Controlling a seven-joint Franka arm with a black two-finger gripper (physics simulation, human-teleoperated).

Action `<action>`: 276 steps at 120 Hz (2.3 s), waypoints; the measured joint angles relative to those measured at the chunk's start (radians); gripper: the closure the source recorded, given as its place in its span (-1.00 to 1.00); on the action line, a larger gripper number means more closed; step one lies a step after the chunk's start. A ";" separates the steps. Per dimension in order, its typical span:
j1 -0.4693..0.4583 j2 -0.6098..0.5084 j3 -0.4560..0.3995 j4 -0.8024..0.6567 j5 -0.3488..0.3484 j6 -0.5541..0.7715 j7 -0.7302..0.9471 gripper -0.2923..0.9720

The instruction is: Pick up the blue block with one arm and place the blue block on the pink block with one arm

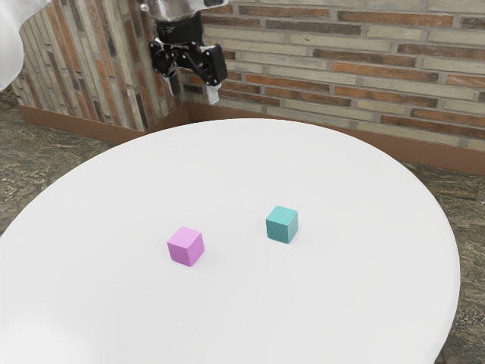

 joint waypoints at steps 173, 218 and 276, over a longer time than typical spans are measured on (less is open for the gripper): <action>-0.206 0.403 0.187 -0.264 -0.125 0.651 -0.207 -0.54; -0.187 0.467 0.187 -0.252 -0.094 0.707 -0.113 -0.54; -0.182 0.531 0.192 -0.189 -0.114 0.745 -0.022 -0.54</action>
